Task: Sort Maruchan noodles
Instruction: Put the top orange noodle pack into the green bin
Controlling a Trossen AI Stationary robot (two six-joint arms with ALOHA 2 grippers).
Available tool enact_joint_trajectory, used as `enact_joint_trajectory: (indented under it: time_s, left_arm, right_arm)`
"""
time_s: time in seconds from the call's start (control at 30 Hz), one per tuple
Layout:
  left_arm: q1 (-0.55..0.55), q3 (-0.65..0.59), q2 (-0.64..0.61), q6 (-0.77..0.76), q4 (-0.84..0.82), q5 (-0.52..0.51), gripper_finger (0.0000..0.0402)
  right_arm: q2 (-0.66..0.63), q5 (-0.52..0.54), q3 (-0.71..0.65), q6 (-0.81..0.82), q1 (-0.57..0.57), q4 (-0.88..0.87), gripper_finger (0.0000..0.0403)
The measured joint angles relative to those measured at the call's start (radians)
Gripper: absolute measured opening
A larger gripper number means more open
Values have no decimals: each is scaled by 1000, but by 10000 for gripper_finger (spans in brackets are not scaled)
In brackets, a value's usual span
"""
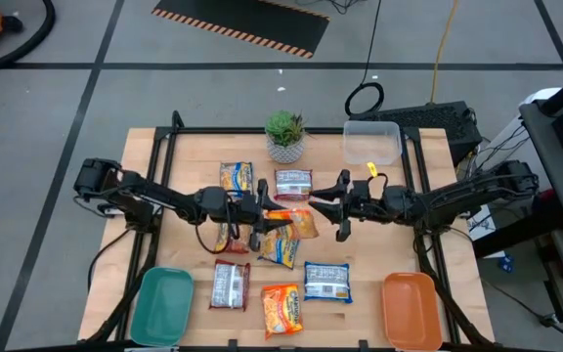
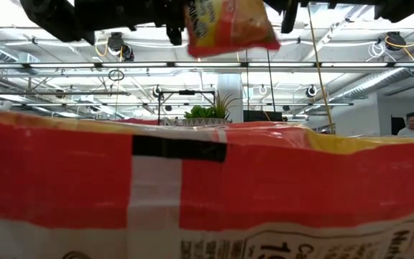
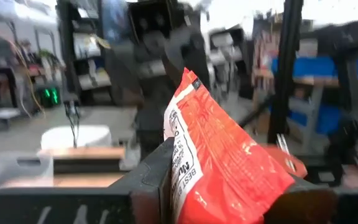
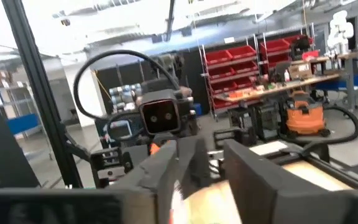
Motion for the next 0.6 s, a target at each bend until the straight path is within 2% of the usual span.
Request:
enact_joint_trajectory:
  time_s: [0.13,0.23,0.4,0.6]
  left_arm:
    - [-7,0,-88,4,-139,14,115]
    - [-18,-1,-192,3,-312,22,115]
    - [-38,-1,-406,4,-545,23,115]
    - [-84,0,-645,-54,-799,10,115]
  right_arm:
    - [-81,0,0,11,9,-78,188]
    - [-140,4,0,13,30,-127,211]
    - [-194,3,0,29,78,-167,223]
    - [-196,33,0,30,117,-158,224]
